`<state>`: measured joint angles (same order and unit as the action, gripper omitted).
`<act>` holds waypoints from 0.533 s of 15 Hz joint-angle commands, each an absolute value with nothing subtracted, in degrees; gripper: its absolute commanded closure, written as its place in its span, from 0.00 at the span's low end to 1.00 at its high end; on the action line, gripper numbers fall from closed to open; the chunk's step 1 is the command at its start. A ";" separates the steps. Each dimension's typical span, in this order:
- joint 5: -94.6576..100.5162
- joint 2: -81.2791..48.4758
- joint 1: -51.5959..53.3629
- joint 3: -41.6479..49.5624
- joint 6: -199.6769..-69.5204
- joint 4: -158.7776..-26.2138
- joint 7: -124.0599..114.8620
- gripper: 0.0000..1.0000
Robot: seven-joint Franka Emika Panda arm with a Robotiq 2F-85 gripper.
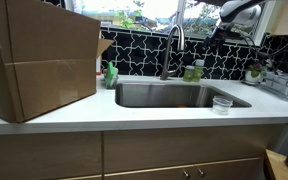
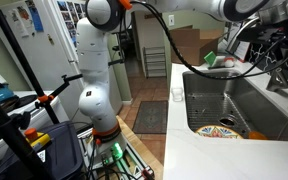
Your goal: Pick up the tall green bottle and move it to the left side of the short green bottle near the tap
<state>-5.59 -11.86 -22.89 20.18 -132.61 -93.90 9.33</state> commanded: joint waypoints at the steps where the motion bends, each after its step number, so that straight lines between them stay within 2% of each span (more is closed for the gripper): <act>1: -5.47 -12.63 -23.75 19.51 -132.55 -93.01 9.29 0.00; 8: -4.80 -16.09 -24.54 20.30 -129.31 -88.59 5.89 0.00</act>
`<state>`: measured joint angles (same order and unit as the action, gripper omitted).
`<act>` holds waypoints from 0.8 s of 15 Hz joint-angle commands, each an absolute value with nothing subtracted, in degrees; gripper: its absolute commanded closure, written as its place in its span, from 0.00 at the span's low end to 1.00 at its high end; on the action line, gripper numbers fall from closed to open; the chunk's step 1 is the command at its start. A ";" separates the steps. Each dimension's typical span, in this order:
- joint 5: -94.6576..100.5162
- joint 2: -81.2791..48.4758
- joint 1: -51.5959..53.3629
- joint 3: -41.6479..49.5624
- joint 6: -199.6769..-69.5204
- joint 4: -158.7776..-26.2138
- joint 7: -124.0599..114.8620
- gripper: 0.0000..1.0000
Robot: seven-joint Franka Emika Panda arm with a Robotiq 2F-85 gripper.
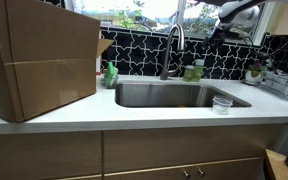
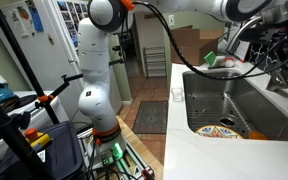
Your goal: Pick up the tall green bottle and move it to the left side of the short green bottle near the tap
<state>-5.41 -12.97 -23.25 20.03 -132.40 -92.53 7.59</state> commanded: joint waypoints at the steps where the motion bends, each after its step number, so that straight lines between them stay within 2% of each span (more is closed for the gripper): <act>1: -4.68 -17.04 -24.85 20.40 -129.30 -87.61 5.69 0.00; 12: -4.60 -28.48 -28.74 19.65 -127.27 -76.36 4.24 0.00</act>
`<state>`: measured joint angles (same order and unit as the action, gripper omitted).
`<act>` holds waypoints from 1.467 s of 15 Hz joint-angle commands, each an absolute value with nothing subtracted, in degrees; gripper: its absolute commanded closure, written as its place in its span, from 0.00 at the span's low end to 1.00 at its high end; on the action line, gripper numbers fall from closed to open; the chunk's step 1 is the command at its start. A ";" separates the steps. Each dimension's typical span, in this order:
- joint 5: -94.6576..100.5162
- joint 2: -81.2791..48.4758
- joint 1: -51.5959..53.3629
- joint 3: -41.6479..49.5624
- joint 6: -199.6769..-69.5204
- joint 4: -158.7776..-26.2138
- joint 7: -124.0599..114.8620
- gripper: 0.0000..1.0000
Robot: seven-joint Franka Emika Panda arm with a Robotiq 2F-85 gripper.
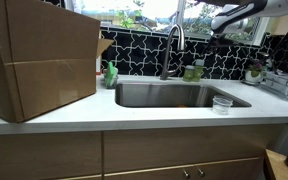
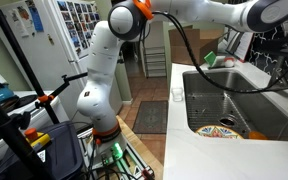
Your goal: Pick up the tall green bottle and move it to the left side of the short green bottle near the tap
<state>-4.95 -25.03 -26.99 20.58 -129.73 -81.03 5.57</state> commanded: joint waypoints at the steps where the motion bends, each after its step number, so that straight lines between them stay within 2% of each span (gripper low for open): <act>1: -4.61 -29.25 -28.98 19.52 -127.00 -75.55 4.17 0.00; 22: -8.02 -37.74 -31.13 18.37 -127.57 -66.92 2.09 0.00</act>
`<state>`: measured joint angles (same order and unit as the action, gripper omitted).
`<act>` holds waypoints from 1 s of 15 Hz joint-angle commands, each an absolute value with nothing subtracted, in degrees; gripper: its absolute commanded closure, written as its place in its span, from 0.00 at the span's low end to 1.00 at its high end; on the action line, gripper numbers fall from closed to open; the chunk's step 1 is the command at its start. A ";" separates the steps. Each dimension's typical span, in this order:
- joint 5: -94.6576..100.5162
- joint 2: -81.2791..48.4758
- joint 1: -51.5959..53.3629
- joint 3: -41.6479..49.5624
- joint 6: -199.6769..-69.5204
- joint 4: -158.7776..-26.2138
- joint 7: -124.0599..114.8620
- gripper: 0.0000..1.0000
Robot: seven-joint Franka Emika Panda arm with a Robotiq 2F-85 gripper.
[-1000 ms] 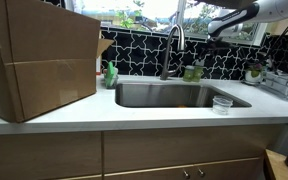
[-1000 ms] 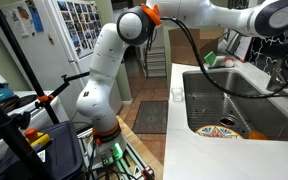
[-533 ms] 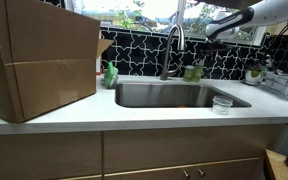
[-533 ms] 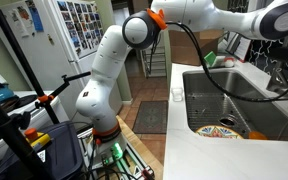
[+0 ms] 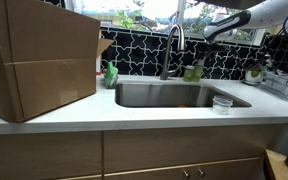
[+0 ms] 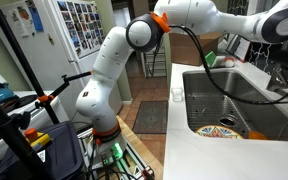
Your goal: Pick up the tall green bottle and move it to the left side of the short green bottle near the tap
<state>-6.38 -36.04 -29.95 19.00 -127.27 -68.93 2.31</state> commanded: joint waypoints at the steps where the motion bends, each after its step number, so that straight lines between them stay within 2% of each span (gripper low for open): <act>1: -8.28 -37.91 -31.18 18.38 -127.75 -66.81 2.08 0.00; 3: -9.22 -38.33 -31.42 18.25 -128.17 -66.57 2.08 0.03; 7: -10.27 -39.28 -31.59 18.55 -128.86 -65.65 1.89 0.01; 9: -10.59 -39.49 -31.71 18.65 -129.00 -65.50 1.91 0.25; 12: -10.22 -39.07 -31.48 19.19 -128.59 -65.82 1.40 0.50; 13: -9.60 -38.73 -31.11 19.67 -128.02 -66.11 0.90 0.56; 15: -8.89 -38.37 -30.74 20.24 -127.85 -66.51 0.54 0.58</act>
<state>-9.79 -37.94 -30.96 19.28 -128.59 -66.94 1.97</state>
